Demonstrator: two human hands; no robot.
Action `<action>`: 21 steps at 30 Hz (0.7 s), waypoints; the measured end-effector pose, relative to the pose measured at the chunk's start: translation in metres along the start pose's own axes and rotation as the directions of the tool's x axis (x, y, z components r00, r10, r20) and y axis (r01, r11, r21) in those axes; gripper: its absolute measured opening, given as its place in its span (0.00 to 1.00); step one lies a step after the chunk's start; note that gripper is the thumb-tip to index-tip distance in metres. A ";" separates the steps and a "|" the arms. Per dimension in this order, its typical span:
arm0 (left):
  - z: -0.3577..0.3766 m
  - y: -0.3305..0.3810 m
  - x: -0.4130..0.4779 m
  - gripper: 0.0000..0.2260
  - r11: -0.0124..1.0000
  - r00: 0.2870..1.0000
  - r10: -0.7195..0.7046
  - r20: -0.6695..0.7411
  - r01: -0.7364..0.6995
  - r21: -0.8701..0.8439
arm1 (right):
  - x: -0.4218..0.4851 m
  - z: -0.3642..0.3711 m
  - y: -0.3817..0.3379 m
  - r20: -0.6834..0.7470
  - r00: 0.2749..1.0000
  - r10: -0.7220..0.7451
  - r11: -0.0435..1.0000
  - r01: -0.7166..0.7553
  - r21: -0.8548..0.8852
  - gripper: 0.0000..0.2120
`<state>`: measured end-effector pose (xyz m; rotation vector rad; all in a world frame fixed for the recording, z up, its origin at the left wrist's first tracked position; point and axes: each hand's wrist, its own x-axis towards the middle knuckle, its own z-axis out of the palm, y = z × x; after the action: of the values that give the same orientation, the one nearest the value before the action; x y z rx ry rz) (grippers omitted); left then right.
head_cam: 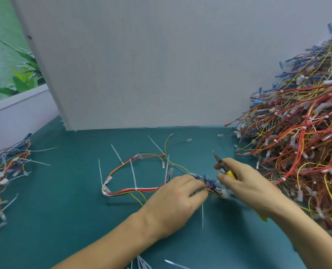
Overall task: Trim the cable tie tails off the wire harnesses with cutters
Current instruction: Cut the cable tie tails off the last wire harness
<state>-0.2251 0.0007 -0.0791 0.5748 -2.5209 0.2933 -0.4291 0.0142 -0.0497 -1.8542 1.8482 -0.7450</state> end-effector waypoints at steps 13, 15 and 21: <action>0.021 -0.021 -0.016 0.10 0.926 0.960 -0.250 0.122 0.274 -0.259 | -0.014 0.032 -0.004 0.170 0.985 -0.003 0.941 0.060 -0.332 0.34; 0.023 -0.021 -0.016 0.09 0.897 0.948 -0.296 0.115 0.317 -0.307 | -0.014 0.034 0.001 0.181 0.983 -0.023 0.954 0.076 -0.291 0.35; 0.029 -0.022 -0.017 0.07 0.820 0.908 -0.411 0.084 0.408 -0.401 | -0.011 0.032 0.011 0.022 0.987 -0.162 0.956 0.163 -0.243 0.08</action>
<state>-0.2152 -0.0216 -0.1104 0.9109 -2.2735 -0.3890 -0.4174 0.0227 -0.0822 -2.1823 1.8739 -0.5892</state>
